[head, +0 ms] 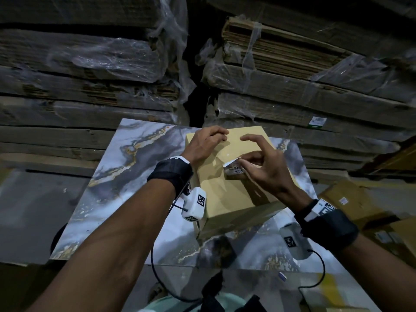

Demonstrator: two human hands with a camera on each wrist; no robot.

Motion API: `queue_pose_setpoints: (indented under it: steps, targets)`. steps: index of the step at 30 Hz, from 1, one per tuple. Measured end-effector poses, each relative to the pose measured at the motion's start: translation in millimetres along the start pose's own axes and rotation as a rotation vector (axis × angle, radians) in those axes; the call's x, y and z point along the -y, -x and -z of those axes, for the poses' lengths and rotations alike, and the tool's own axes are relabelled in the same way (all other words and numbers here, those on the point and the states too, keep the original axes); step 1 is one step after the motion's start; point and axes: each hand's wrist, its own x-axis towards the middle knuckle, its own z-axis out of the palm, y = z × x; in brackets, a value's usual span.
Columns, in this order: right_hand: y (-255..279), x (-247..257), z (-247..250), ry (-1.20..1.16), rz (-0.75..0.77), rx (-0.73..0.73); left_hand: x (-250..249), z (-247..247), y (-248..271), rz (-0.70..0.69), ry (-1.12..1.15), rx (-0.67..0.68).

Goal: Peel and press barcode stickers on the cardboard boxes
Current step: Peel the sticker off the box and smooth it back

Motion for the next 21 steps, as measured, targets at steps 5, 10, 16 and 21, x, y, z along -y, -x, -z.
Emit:
queue_pose_setpoints:
  steps: [5, 10, 16, 21]
  targets:
    - [-2.9, 6.4, 1.8, -0.030, -0.060, 0.023, 2.3, -0.2, -0.6, 0.003, 0.005, 0.004]
    - [3.6, 5.5, 4.8, -0.050, -0.077, 0.015, 3.2, -1.5, -2.1, -0.004, 0.009, -0.001]
    - [9.1, 1.9, 9.0, -0.070, -0.076, -0.013, 2.4, -1.5, 0.8, -0.006, 0.013, -0.002]
    - [4.4, -6.7, 10.3, -0.234, -0.245, -0.061, 1.4, -1.4, -0.2, -0.002, 0.012, -0.003]
